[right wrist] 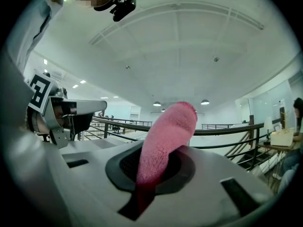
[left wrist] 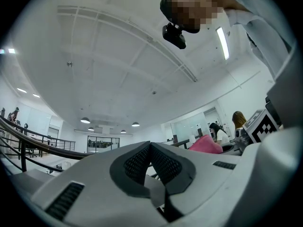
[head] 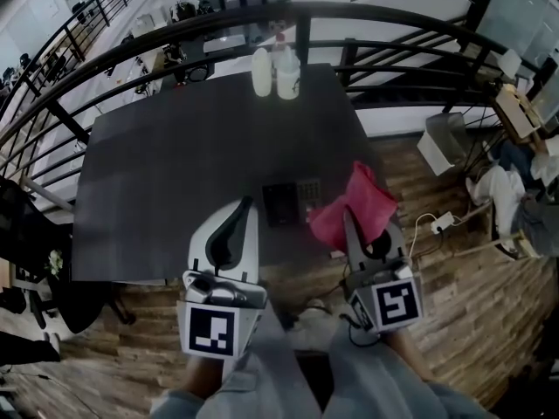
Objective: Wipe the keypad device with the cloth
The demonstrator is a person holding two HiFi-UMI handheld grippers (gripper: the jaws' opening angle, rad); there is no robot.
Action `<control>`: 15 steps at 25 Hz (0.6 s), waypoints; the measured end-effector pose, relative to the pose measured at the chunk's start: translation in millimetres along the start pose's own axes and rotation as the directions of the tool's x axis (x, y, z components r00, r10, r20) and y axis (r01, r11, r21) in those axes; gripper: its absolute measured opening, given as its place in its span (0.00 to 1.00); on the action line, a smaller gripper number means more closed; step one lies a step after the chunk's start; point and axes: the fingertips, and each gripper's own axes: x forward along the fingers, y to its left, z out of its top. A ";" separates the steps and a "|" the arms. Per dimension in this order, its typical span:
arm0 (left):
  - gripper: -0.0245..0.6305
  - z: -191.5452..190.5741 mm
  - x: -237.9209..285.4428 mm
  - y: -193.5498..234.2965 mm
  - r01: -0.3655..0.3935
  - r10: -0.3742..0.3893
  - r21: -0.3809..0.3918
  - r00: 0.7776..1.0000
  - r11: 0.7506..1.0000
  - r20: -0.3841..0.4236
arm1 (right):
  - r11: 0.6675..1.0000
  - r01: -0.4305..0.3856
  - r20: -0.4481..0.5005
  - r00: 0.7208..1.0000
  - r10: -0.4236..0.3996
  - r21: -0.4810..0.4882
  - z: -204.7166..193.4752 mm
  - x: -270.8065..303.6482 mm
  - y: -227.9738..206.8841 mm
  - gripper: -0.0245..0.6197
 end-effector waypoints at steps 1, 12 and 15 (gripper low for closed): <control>0.05 -0.2 0.4 -0.4 0.000 0.000 -0.001 1.000 1.000 -0.001 | 1.000 0.000 0.000 1.000 0.000 0.002 0.1 -0.4 -0.2 0.08; 0.05 -4.6 1.0 -1.6 -0.004 0.004 -0.012 1.000 1.000 -0.009 | 1.000 0.015 -0.004 1.000 -0.015 0.005 -1.1 0.5 -6.0 0.08; 0.05 -5.6 -0.3 -0.8 -0.007 0.007 -0.013 1.000 1.000 -0.009 | 1.000 0.021 -0.003 1.000 -0.021 0.004 -1.8 0.6 -7.6 0.08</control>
